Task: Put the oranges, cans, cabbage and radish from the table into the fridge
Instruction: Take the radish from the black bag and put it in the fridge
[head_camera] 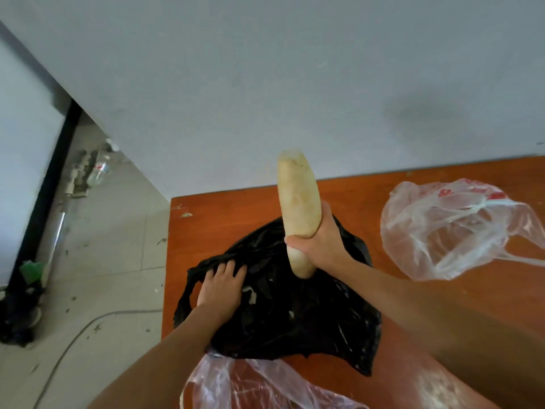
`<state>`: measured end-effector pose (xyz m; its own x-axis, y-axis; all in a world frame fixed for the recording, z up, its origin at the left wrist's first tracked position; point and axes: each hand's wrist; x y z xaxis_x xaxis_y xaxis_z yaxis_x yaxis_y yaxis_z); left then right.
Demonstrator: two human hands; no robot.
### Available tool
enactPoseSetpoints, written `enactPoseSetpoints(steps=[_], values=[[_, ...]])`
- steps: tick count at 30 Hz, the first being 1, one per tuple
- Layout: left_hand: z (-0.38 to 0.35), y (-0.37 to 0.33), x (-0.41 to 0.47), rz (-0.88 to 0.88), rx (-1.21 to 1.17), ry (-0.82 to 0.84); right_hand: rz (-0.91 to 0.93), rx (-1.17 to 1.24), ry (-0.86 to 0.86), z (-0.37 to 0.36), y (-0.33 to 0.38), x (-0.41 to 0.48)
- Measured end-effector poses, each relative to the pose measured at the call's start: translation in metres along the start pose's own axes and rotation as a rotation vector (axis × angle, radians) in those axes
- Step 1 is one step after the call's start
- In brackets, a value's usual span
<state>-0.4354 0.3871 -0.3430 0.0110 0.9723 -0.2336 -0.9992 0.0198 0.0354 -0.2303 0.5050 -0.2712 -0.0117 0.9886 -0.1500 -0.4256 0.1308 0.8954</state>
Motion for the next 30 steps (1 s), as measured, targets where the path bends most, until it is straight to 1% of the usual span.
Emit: enactPoseSetpoints(steps=[2, 4, 8, 10, 13, 16, 20, 24, 27, 30], values=[[0.011, 0.0, -0.001, -0.029, 0.048, 0.03, -0.08, 0.047, 0.018, 0.001, 0.016, 0.004], [0.024, -0.002, 0.0, -0.041, 0.047, 0.015, -0.088, 0.04, -0.006, 0.006, 0.026, 0.005], [0.059, -0.009, 0.003, -0.05, -0.03, -0.175, 0.031, -0.011, -0.106, 0.029, 0.045, -0.004], [0.076, -0.011, 0.005, -0.06, -0.029, -0.242, 0.087, -0.069, -0.122, 0.045, 0.055, -0.007], [0.11, -0.029, 0.013, -0.108, -0.012, -0.337, 0.177, -0.175, -0.176, 0.088, 0.065, -0.018], [0.142, -0.062, 0.019, -0.186, 0.019, -0.404, 0.229, -0.281, -0.245, 0.139, 0.067, -0.036], [0.174, -0.126, 0.016, -0.313, 0.042, -0.488, 0.253, -0.393, -0.376, 0.219, 0.051, -0.081], [0.192, -0.215, -0.011, -0.458, 0.069, -0.55, 0.274, -0.51, -0.53, 0.305, 0.018, -0.155], [0.194, -0.291, -0.035, -0.587, 0.04, -0.566, 0.221, -0.645, -0.613, 0.366, -0.019, -0.218], [0.196, -0.375, -0.061, -0.717, -0.028, -0.582, 0.094, -0.732, -0.688, 0.427, -0.058, -0.284]])
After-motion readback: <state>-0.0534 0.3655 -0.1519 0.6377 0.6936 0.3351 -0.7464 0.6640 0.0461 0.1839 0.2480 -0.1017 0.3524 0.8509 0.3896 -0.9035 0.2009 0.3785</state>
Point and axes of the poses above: each hand's wrist, its own x-axis towards the middle knuckle, its own z-axis out of the back of the hand, y = z × x, and after that the axes turned 14 degrees about -y, right-handed
